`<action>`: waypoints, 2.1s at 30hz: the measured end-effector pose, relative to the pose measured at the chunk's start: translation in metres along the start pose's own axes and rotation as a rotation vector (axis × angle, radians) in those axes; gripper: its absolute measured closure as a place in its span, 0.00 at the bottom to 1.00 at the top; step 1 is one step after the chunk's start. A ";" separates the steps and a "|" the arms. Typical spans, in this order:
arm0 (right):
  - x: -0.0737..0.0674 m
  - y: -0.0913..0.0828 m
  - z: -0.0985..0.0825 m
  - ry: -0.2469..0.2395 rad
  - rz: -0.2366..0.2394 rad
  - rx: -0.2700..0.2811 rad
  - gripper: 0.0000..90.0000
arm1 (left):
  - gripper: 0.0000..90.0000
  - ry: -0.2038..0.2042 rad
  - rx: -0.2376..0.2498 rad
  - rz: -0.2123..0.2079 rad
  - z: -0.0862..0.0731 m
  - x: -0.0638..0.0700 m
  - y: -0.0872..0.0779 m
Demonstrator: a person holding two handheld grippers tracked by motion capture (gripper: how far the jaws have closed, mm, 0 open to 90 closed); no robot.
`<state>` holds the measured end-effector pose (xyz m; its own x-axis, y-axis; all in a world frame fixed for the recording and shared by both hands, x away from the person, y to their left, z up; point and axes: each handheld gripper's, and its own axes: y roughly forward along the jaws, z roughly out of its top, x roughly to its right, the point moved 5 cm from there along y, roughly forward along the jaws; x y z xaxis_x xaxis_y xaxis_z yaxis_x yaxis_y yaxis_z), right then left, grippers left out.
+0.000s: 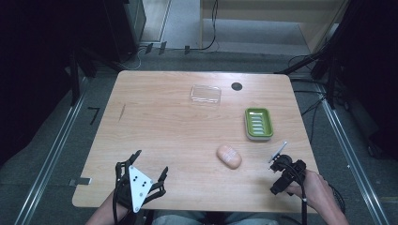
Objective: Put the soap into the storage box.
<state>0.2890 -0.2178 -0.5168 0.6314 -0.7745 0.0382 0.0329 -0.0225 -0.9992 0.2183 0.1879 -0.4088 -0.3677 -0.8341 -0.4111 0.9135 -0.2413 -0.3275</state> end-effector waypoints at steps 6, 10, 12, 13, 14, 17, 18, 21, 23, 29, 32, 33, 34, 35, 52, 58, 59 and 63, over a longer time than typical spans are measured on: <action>-0.001 -0.001 -0.001 -0.003 -0.001 0.006 0.07 | 0.16 0.021 -0.002 -0.014 0.001 0.003 0.002; -0.004 -0.006 0.003 -0.008 0.000 0.027 0.07 | 0.16 0.007 0.005 -0.009 0.001 0.003 0.002; -0.006 -0.008 0.005 -0.017 0.003 0.029 0.07 | 0.16 0.022 0.000 -0.018 0.001 0.004 0.002; -0.006 -0.008 0.005 -0.024 0.004 0.028 0.07 | 0.16 0.025 0.001 -0.020 0.001 0.004 0.002; -0.007 -0.010 0.007 -0.028 0.000 0.031 0.07 | 0.16 0.025 0.001 -0.020 0.001 0.004 0.002; -0.009 -0.012 0.009 -0.033 0.000 0.045 0.07 | 0.16 0.023 0.001 -0.017 0.001 0.004 0.002; -0.011 -0.013 0.010 -0.033 0.001 0.046 0.06 | 0.16 0.022 0.000 -0.019 0.001 0.004 0.002; -0.016 -0.018 0.018 -0.050 -0.002 0.060 0.06 | 0.16 0.024 0.002 -0.018 0.001 0.004 0.002; -0.019 -0.020 0.022 -0.065 -0.003 0.064 0.06 | 0.16 0.025 0.002 -0.018 0.001 0.004 0.002; -0.027 -0.025 0.033 -0.095 -0.007 0.069 0.04 | 0.16 0.029 0.003 -0.017 0.001 0.004 0.002; -0.029 -0.026 0.036 -0.097 -0.015 0.071 0.03 | 0.16 0.030 0.001 -0.018 0.001 0.004 0.002; -0.030 -0.027 0.038 -0.104 -0.013 0.067 0.03 | 0.16 0.030 0.001 -0.019 0.001 0.005 0.002; -0.032 -0.028 0.040 -0.112 -0.016 0.070 0.03 | 0.16 0.031 0.001 -0.018 0.001 0.005 0.002; -0.033 -0.029 0.042 -0.115 -0.019 0.070 0.03 | 0.16 0.031 0.001 -0.018 0.001 0.005 0.002; -0.046 -0.041 0.078 -0.163 -0.014 0.097 0.02 | 0.16 0.037 -0.003 -0.019 0.001 0.006 0.002; -0.051 -0.041 0.089 -0.178 -0.008 0.105 0.02 | 0.16 0.039 -0.004 -0.020 0.001 0.006 0.002; -0.052 -0.042 0.093 -0.183 -0.009 0.101 0.02 | 0.16 0.040 -0.003 -0.021 0.001 0.006 0.002; -0.055 -0.042 0.099 -0.187 -0.001 0.109 0.01 | 0.16 0.039 -0.002 -0.021 0.001 0.006 0.002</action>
<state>0.3296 -0.1120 -0.4754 0.7637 -0.6436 0.0506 0.1105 0.0531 -0.9924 0.2183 0.1824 -0.4112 -0.3932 -0.8090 -0.4370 0.9052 -0.2574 -0.3380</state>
